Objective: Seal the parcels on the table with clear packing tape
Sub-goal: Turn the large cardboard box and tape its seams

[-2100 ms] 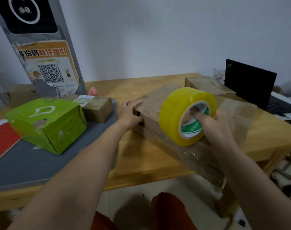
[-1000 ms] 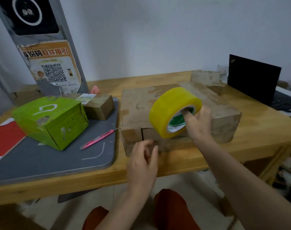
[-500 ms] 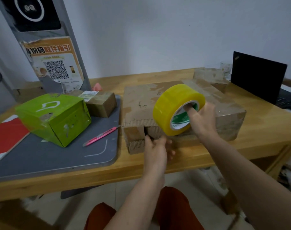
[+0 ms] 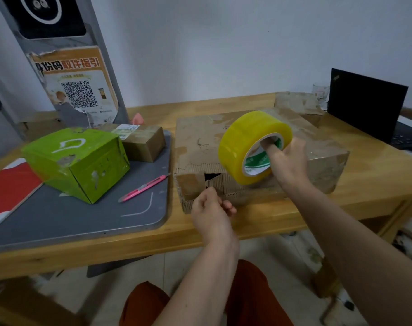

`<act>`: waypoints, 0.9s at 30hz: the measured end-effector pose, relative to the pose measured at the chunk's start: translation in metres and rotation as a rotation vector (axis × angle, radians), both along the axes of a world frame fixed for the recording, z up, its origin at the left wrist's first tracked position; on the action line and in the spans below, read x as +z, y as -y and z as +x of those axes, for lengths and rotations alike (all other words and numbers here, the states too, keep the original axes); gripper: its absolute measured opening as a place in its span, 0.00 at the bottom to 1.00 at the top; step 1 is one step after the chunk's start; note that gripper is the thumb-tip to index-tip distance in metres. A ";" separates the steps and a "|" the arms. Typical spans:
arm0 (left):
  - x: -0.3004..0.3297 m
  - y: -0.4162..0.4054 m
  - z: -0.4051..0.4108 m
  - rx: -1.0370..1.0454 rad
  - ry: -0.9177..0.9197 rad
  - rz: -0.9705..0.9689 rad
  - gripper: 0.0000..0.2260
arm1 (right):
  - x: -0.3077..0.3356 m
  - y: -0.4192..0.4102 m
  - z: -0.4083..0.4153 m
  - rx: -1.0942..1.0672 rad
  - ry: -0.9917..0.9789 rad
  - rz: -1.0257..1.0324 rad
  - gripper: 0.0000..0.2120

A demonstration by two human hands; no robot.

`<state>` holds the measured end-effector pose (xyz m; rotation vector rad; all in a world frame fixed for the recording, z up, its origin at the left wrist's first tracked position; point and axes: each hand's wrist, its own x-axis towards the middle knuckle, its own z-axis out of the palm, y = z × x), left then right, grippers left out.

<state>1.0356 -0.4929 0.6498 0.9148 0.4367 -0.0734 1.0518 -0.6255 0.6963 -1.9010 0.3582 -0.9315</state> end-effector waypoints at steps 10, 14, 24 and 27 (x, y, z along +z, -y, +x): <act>-0.021 -0.020 0.011 0.083 0.313 0.485 0.08 | -0.002 -0.001 0.001 0.009 0.008 0.004 0.14; -0.018 -0.030 0.021 0.017 0.365 0.623 0.06 | -0.002 -0.003 0.001 0.021 0.008 0.012 0.11; 0.022 -0.048 0.003 -0.459 0.287 0.057 0.10 | -0.003 -0.021 -0.017 0.218 0.154 0.232 0.09; 0.025 -0.050 -0.005 -0.542 0.226 -0.089 0.11 | -0.002 -0.026 -0.023 0.233 0.193 0.305 0.05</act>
